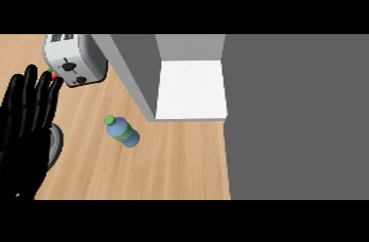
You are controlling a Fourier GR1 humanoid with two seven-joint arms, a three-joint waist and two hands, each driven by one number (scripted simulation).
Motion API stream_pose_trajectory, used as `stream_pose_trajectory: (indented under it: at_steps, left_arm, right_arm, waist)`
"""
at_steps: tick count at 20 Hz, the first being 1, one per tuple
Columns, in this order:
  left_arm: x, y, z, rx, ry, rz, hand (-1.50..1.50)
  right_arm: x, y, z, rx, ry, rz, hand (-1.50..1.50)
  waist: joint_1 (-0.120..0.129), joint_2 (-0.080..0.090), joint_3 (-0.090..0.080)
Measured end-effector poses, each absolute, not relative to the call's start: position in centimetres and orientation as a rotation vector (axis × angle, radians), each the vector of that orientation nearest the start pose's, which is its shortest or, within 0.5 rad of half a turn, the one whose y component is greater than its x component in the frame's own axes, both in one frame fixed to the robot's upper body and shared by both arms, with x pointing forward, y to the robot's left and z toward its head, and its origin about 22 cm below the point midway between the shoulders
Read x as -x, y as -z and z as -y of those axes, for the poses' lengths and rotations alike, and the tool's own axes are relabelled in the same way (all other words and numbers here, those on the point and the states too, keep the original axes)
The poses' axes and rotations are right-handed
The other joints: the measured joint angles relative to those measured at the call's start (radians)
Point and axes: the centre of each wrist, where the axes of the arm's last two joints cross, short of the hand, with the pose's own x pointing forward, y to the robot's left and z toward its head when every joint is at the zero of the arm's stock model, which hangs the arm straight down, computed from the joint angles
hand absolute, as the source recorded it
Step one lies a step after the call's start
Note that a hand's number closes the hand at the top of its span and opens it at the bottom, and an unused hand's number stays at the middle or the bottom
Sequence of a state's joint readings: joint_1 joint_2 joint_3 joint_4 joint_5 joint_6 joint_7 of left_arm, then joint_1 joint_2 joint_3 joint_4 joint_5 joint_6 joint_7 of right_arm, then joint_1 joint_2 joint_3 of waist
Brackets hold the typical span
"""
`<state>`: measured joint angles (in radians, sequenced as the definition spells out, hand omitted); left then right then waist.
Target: Pick up the bottled water, place it into the cabinet and close the cabinet
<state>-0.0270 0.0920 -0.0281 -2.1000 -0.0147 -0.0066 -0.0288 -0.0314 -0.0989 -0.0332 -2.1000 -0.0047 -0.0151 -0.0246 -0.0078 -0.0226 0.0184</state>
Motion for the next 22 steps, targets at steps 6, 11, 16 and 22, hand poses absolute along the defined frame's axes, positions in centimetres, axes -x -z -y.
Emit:
stream_pose_trajectory:
  at_steps: [6,11,16,22]
  left_arm:
    - [-23.2,-13.4,-25.1,0.178,0.249,2.145,-1.50]
    - [-23.9,-11.6,-26.5,0.333,0.257,1.909,-1.50]
    - [-23.1,-11.9,-28.6,0.392,0.262,1.818,-1.50]
    - [-21.3,-12.8,-28.7,0.376,0.260,1.775,-1.50]
  right_arm:
    - [-19.9,-13.0,24.6,-0.004,-0.076,2.165,-1.50]
    - [-17.6,-11.9,24.1,-0.159,-0.093,1.956,-1.50]
    - [-14.0,-13.3,24.3,-0.199,-0.090,1.882,-1.50]
    - [-12.3,-13.1,24.5,-0.205,-0.096,1.830,-1.50]
  waist:
    - [-0.004,0.018,-0.015]
    - [-0.013,0.021,-0.018]
    - [-0.003,0.020,-0.018]
    - [0.002,0.020,-0.018]
